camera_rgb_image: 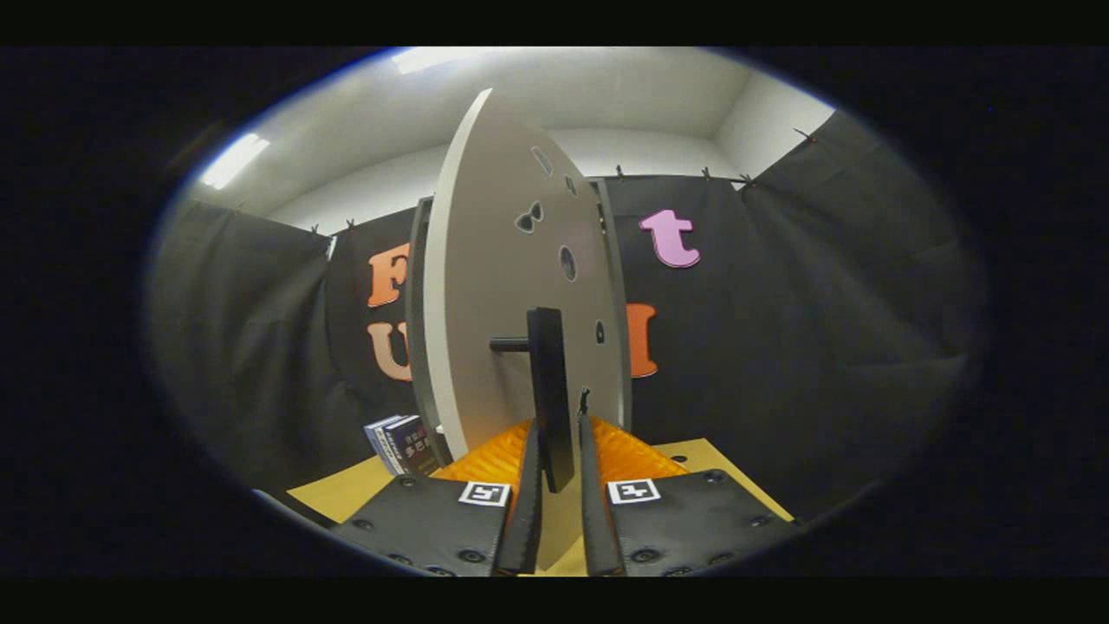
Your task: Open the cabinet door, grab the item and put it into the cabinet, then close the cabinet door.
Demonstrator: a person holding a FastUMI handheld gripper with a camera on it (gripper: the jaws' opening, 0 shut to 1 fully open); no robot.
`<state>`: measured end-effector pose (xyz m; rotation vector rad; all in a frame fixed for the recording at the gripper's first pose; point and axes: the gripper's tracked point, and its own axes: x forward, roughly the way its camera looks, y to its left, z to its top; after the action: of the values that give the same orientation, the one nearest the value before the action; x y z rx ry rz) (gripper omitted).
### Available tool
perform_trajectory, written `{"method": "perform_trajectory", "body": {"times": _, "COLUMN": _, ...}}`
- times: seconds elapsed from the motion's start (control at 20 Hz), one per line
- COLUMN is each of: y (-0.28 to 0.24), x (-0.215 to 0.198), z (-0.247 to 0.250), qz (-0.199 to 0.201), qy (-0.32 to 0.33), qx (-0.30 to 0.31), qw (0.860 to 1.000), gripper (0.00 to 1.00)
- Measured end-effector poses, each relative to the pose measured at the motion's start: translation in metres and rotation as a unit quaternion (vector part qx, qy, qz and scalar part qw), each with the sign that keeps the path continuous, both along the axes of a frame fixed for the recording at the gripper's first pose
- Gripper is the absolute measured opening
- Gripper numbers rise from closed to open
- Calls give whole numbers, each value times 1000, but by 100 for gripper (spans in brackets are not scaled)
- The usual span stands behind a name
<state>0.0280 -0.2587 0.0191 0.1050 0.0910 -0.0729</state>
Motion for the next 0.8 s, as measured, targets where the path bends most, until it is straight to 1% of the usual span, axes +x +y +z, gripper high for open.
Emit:
{"method": "perform_trajectory", "body": {"times": 0.15, "y": -34, "x": -3, "z": 0, "qz": -31, "qy": 5, "qx": -18, "qw": 999, "gripper": 23}}
{"method": "perform_trajectory", "body": {"times": 0.2, "y": -42, "x": -4, "z": 3, "qz": -36, "qy": 3, "qx": -22, "qw": 999, "gripper": 23}}
{"method": "perform_trajectory", "body": {"times": 0.25, "y": -56, "x": -7, "z": 4, "qz": -54, "qy": 7, "qx": -33, "qw": 998, "gripper": 22}}
{"method": "perform_trajectory", "body": {"times": 0.3, "y": -69, "x": -12, "z": 3, "qz": -63, "qy": 9, "qx": -43, "qw": 997, "gripper": 22}}
{"method": "perform_trajectory", "body": {"times": 0.4, "y": -82, "x": -16, "z": 3, "qz": -49, "qy": 4, "qx": -24, "qw": 999, "gripper": 21}}
{"method": "perform_trajectory", "body": {"times": 0.6, "y": -89, "x": -14, "z": 2, "qz": -31, "qy": 4, "qx": -37, "qw": 999, "gripper": 19}}
{"method": "perform_trajectory", "body": {"times": 0.8, "y": -105, "x": -16, "z": 2, "qz": -9, "qy": -1, "qx": -31, "qw": 999, "gripper": 20}}
